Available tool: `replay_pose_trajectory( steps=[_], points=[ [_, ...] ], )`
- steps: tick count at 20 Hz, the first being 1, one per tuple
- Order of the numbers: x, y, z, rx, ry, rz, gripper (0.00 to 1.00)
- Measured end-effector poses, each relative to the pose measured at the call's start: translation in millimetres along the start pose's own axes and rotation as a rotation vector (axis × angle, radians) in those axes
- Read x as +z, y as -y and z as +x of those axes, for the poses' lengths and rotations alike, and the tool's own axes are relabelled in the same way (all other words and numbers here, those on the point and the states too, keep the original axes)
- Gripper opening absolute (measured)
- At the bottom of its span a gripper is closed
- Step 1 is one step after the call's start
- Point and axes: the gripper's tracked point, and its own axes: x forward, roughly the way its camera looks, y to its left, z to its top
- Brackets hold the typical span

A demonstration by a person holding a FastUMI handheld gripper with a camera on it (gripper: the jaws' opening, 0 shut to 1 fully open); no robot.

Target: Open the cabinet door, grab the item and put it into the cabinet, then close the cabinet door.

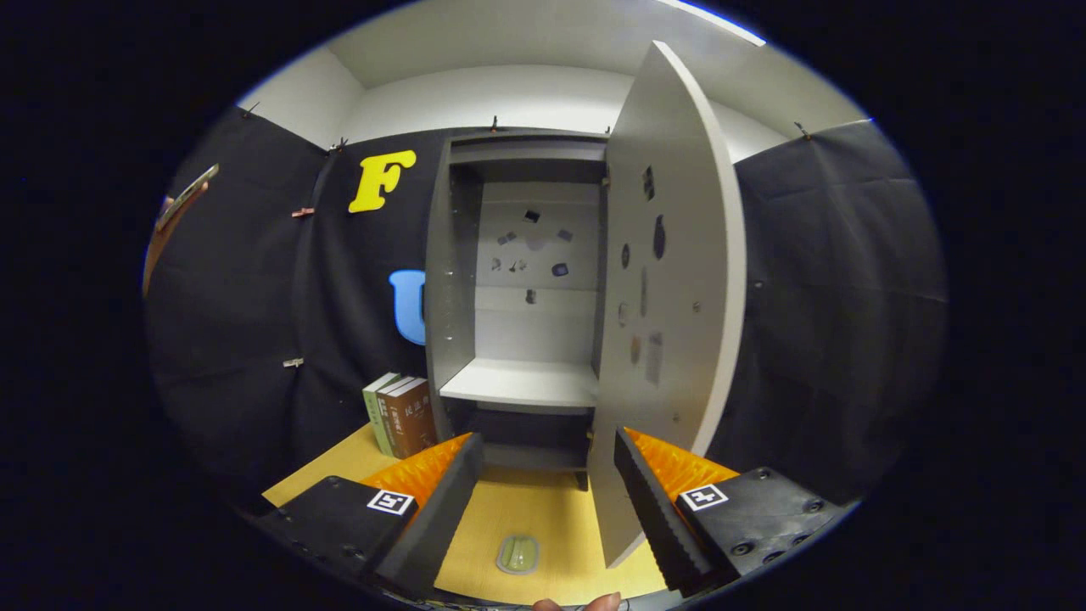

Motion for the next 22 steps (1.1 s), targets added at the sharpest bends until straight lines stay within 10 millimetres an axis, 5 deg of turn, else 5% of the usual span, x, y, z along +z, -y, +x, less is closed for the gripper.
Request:
replay_pose_trajectory(
  steps=[7,13,17,22],
  points=[
    [-133.6,-37.7,32.9,0.053,-0.239,0.045,0.98],
    [-253.8,-29.2,52.5,0.007,-0.484,0.139,0.98],
    [-303.5,-20.1,71.0,-0.037,-0.560,0.169,0.97],
    [-340.4,-17.0,89.8,-0.072,-0.613,0.173,0.97]
  ],
)
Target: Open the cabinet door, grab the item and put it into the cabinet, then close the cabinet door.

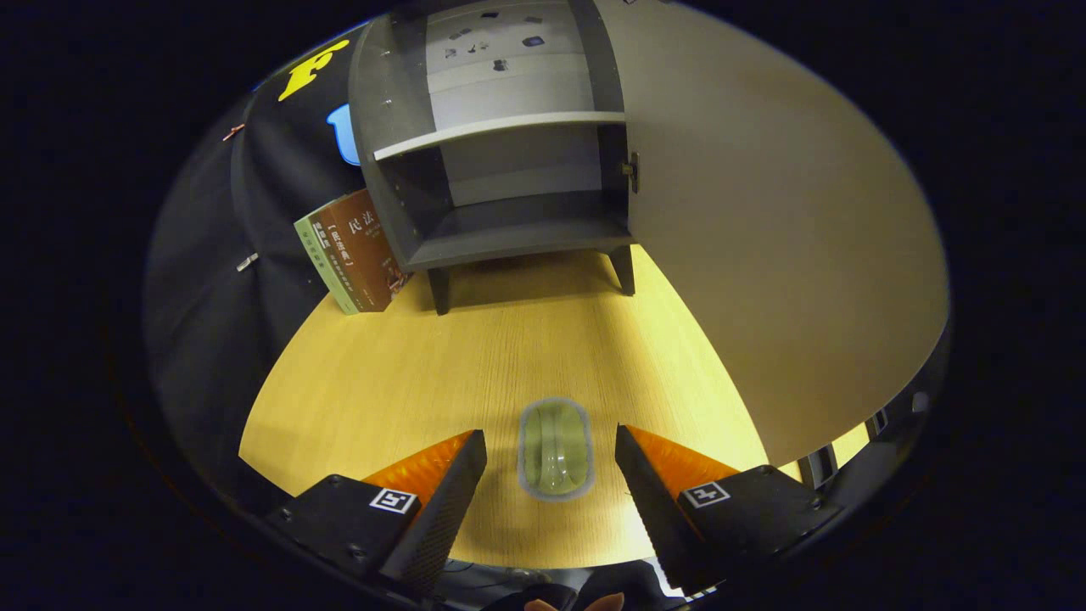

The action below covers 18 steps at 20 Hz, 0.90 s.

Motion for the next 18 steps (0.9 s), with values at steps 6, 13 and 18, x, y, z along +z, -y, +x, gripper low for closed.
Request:
replay_pose_trajectory(
  steps=[6,13,18],
  points=[
    [-23.2,0.8,44.5,-0.029,-0.067,-0.015,0.97],
    [-59.4,3.5,87.5,-0.082,-0.177,-0.076,0.58],
    [-58.1,4.7,84.4,-0.078,-0.179,-0.099,0.13]
  ],
)
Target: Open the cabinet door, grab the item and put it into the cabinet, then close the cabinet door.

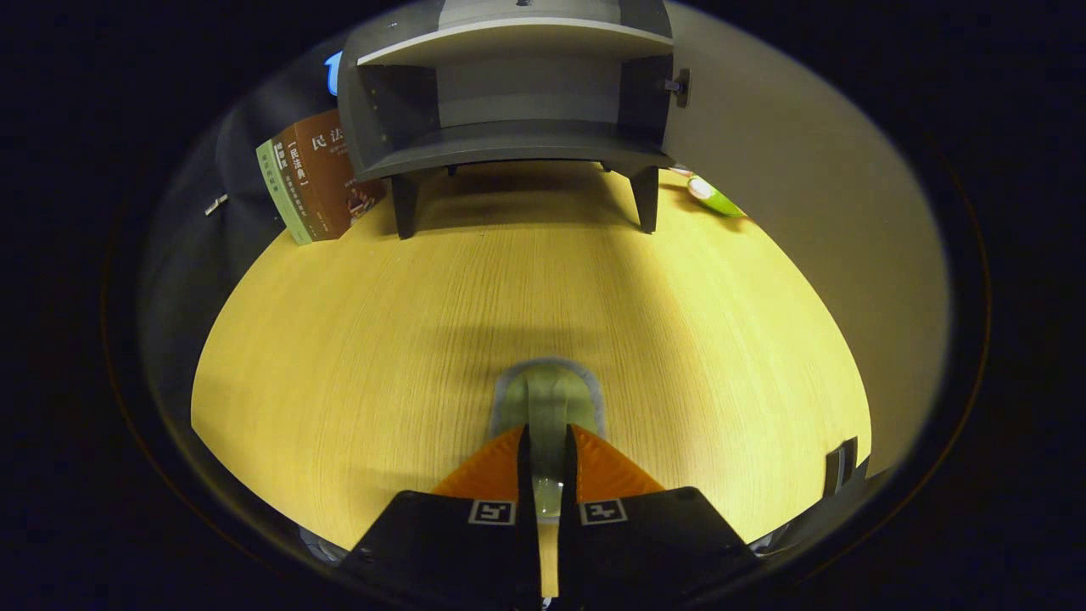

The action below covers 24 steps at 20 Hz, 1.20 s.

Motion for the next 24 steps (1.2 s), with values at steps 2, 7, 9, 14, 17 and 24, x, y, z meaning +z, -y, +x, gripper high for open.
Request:
replay_pose_trajectory(
  steps=[2,7,9,14,17,24],
  points=[
    [7.0,-1.3,-6.4,-0.002,0.017,-0.002,0.13],
    [46.0,-9.5,-53.8,0.048,0.083,0.028,0.12],
    [67.8,-15.1,-75.4,0.067,0.125,0.026,0.12],
    [138.9,-30.1,-136.8,0.101,0.260,0.017,0.13],
    [185.7,-41.8,-172.8,0.124,0.344,0.001,0.12],
    [295.0,-61.3,-224.5,0.162,0.495,0.003,0.12]
  ],
)
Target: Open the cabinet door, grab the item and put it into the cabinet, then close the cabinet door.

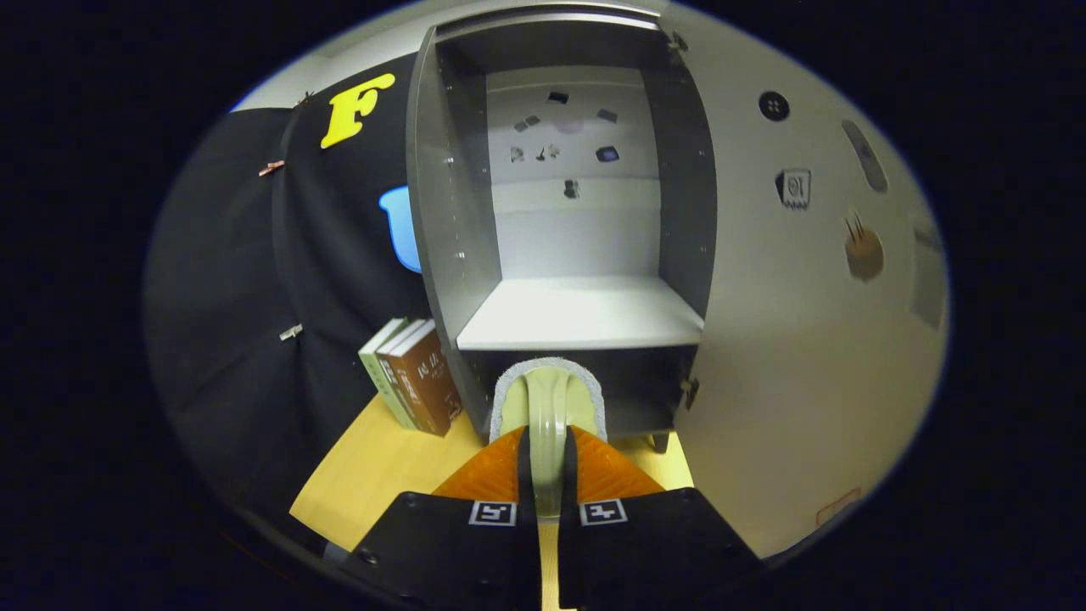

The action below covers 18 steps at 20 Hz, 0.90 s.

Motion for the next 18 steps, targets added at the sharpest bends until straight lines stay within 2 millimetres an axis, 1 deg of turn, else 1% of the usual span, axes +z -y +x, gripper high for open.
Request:
replay_pose_trajectory(
  steps=[2,4,6,10,13,18],
  points=[
    [24.8,-2.4,10.4,-0.001,0.030,0.003,0.13],
    [44.2,-1.6,22.9,-0.008,0.051,0.008,0.12],
    [58.1,-1.6,35.1,-0.013,0.067,0.024,0.12],
    [92.6,5.7,61.9,-0.043,0.115,0.027,0.12],
    [109.7,14.8,91.5,-0.070,0.130,0.023,0.12],
    [124.5,34.3,149.9,-0.115,0.116,0.043,0.12]
  ],
)
